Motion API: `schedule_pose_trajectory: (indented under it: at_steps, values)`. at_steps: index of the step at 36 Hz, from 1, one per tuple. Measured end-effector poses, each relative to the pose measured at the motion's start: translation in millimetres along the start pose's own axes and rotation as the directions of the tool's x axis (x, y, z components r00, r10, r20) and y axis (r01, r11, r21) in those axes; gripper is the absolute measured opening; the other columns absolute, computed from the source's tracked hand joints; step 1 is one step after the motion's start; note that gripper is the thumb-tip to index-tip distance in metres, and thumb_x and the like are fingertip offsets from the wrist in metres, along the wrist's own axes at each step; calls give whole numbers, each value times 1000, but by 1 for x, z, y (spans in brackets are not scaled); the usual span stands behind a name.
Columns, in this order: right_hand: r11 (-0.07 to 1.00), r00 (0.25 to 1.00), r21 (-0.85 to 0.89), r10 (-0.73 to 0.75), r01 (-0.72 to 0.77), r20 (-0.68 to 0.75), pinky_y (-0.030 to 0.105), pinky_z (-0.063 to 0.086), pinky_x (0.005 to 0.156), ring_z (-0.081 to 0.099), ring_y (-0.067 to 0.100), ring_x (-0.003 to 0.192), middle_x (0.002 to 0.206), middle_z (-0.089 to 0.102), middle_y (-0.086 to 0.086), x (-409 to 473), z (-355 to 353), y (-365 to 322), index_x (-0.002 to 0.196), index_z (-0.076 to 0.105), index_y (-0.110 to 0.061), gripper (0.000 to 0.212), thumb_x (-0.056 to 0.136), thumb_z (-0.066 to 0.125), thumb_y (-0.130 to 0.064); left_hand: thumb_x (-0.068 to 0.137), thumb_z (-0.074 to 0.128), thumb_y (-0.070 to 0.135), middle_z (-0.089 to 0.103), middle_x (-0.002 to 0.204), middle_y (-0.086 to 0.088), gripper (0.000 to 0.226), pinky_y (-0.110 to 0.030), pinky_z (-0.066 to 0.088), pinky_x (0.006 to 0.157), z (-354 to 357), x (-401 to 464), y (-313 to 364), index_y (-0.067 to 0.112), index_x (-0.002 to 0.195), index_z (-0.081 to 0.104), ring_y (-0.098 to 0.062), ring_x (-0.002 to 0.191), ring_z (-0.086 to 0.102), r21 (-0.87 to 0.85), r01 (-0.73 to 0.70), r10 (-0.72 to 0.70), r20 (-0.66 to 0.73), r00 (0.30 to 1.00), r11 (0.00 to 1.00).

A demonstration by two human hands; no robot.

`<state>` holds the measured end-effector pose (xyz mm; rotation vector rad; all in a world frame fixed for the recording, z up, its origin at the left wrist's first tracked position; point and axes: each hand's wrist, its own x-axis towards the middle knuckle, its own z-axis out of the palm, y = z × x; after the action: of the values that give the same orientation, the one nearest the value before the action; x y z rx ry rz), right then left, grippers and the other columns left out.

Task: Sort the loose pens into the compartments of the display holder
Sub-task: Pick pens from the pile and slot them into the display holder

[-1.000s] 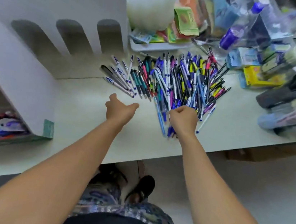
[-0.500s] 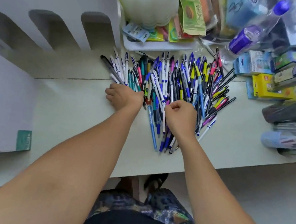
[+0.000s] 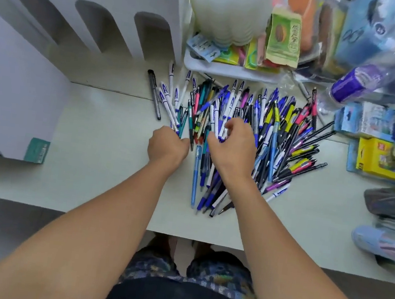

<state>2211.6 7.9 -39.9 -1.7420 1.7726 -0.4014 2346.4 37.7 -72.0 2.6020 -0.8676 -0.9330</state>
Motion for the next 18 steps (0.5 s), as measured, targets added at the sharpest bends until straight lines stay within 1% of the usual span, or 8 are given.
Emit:
schedule_pose_trajectory:
  at_steps: [2, 3, 5, 7, 9, 11, 14, 18]
  values:
    - [981, 986, -129, -133, 145, 100, 44, 43, 103, 42, 29, 129, 141, 45, 7, 12, 3, -4, 143, 47, -25, 62, 88, 68, -42, 87, 72, 32, 59, 77, -3, 26, -28, 40, 60, 0, -2, -2, 11, 81, 58, -30, 80, 65, 7, -14, 14, 10, 1000, 1000]
    - [954, 969, -204, -189, 220, 159, 48, 38, 110, 32, 32, 139, 153, 35, 9, 19, 6, -7, 151, 38, -30, 71, 87, 67, -41, 86, 74, 36, 63, 85, -5, 30, -30, 43, 63, -1, -1, -2, 11, 89, 59, -33, 88, 66, 6, -15, 15, 0, 1000, 1000]
    - [884, 922, -319, -247, 341, 299, 56, 24, 118, 12, 36, 152, 167, 14, 8, 31, 14, -10, 158, 24, -35, 83, 86, 65, -41, 78, 81, 46, 63, 115, -12, 62, -37, 50, 77, -2, 1, -3, 6, 118, 53, -35, 107, 63, 4, 17, -17, -44, 999, 1000]
    - [846, 890, -363, -248, 391, 382, 56, 14, 123, 2, 36, 156, 171, 3, 6, 39, 24, -8, 160, 21, -35, 85, 88, 64, -45, 71, 85, 51, 51, 133, -14, 89, -42, 50, 89, -3, 5, -3, 4, 133, 41, -35, 120, 55, 25, 32, -29, -100, 995, 999]
    - [825, 886, -382, -273, 416, 375, 55, 13, 125, 6, 36, 155, 170, 8, 7, 42, 31, -2, 157, 28, -31, 79, 88, 64, -47, 67, 87, 54, 43, 137, -14, 100, -42, 49, 93, -3, 10, -3, 4, 137, 36, -34, 125, 49, 57, 9, 0, -141, 990, 998]
    - [811, 885, -381, -329, 444, 330, 52, 17, 124, 14, 35, 154, 167, 18, 9, 41, 33, 5, 150, 40, -27, 69, 89, 67, -42, 68, 86, 53, 42, 137, -14, 99, -40, 48, 95, -2, 18, -1, 3, 138, 36, -34, 125, 49, 44, -26, 32, -138, 990, 999]
    - [819, 877, -325, -403, 473, 262, 49, 24, 122, 28, 30, 148, 159, 37, 7, 37, 33, 17, 137, 57, -23, 53, 88, 72, -33, 75, 84, 46, 53, 130, -14, 80, -36, 48, 86, 0, 25, 5, 4, 130, 45, -33, 116, 59, -12, -69, 67, -115, 991, 998]
    - [843, 874, -243, -436, 481, 215, 47, 31, 118, 44, 28, 138, 143, 55, 5, 25, 31, 29, 125, 69, -21, 42, 85, 76, -31, 77, 83, 44, 62, 116, -10, 63, -30, 44, 72, 0, 26, 9, 6, 118, 54, -29, 105, 64, -58, -62, 56, -95, 994, 996]
